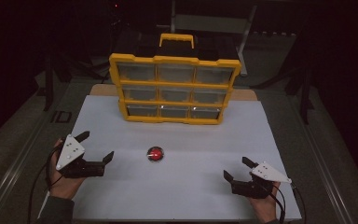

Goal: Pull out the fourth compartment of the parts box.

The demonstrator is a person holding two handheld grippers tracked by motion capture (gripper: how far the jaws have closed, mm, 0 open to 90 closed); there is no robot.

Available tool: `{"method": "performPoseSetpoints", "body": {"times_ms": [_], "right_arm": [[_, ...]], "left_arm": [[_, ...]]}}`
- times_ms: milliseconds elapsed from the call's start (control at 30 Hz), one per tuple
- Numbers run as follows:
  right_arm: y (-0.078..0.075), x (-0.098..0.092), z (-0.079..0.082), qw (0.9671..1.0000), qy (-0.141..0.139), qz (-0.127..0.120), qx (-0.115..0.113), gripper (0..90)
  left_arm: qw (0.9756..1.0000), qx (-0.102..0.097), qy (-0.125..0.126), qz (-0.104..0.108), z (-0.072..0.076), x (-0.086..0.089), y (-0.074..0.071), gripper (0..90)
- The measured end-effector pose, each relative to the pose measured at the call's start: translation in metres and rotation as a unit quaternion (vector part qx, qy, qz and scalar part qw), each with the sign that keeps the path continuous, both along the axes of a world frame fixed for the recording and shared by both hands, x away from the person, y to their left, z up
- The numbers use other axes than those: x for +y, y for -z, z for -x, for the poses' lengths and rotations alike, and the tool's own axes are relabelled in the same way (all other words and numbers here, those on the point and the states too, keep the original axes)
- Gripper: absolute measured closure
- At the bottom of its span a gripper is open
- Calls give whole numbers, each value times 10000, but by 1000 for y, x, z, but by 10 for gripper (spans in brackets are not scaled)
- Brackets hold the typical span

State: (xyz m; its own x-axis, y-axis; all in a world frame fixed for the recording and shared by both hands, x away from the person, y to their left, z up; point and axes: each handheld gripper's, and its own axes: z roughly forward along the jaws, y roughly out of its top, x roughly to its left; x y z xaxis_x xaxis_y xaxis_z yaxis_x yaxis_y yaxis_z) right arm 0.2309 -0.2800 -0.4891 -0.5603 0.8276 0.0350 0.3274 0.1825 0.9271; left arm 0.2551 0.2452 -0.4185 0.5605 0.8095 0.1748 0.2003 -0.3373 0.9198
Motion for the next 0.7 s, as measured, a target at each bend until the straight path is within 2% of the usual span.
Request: {"method": "performPoseSetpoints", "body": {"times_ms": [67, 233, 333, 467, 600, 700], "right_arm": [[0, 0, 0, 10000, 17, -7, 9, 92], [-1, -3, 1, 10000, 33, -42, 17, 92], [-1, -2, 0, 10000, 41, -37, 24, 92], [0, -2, -1, 10000, 29, -20, 28, 91], [0, -3, -1, 10000, 24, -41, 49, 91], [1, -3, -2, 10000, 27, -64, 60, 91]], "left_arm": [[9999, -76, -18, -117, -3, -2, -4, 0], [9997, -200, -9, -136, -12, -7, -13, 0], [9997, -225, -21, -113, -18, -10, -16, 0], [9995, -291, 12, 95, -25, -12, -19, 0], [9995, -292, -3, 112, -32, -13, -23, 0], [9996, -297, 39, -16, -37, -15, -26, 0]]}}
